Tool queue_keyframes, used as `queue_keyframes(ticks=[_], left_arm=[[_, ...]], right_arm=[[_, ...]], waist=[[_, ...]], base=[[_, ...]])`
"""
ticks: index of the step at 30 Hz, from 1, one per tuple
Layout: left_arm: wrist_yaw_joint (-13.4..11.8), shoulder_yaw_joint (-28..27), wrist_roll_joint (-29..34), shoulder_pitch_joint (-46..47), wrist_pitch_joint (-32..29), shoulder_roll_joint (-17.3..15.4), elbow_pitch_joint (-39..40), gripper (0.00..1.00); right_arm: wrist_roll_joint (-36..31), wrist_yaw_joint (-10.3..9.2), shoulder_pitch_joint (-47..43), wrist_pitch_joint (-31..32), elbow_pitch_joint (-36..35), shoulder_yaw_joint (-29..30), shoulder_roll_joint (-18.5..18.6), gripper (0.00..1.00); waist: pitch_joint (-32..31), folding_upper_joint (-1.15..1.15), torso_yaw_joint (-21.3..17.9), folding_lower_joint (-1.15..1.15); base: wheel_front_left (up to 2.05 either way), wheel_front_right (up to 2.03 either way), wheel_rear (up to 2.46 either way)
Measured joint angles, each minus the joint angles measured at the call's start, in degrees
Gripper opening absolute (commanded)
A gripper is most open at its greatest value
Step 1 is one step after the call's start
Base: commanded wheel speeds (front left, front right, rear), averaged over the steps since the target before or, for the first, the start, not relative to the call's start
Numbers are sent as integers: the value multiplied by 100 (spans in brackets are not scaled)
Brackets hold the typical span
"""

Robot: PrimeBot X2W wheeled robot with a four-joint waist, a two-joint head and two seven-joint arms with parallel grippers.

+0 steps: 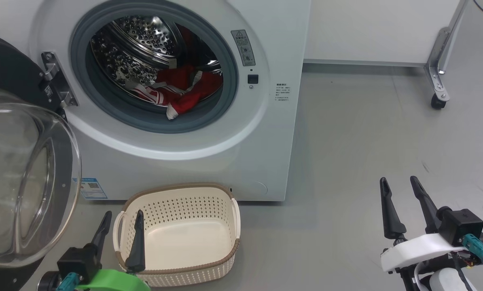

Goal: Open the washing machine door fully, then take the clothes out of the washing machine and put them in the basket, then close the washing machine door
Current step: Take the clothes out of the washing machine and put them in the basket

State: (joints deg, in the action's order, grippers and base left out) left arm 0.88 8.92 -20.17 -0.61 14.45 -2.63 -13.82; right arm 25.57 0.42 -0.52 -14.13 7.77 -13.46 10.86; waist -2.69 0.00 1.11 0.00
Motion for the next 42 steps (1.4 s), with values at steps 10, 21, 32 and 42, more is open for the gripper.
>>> queue_keyframes(ticks=[10, 21, 32, 42], left_arm=[[-66, 5, 181, 1, 0, -1, 93, 100], [-66, 138, 213, 1, 0, 0, 73, 100], [-65, 179, 213, 0, 0, 0, 65, 100], [-65, 186, 214, 1, 0, 0, 65, 100]], right_arm=[[0, 0, -1, 0, 1, 12, -4, 100], [0, 1, -1, 0, 1, 22, -19, 100], [0, 8, -1, 0, 2, 42, -29, 100], [0, 10, -1, 0, 4, 59, -31, 100]], waist=[[27, 0, 6, 0], [57, 0, 10, 0], [77, 0, -4, 0], [85, 0, -13, 0]], base=[[138, -138, 0], [97, -97, 0], [51, -51, 0], [13, -13, 0]])
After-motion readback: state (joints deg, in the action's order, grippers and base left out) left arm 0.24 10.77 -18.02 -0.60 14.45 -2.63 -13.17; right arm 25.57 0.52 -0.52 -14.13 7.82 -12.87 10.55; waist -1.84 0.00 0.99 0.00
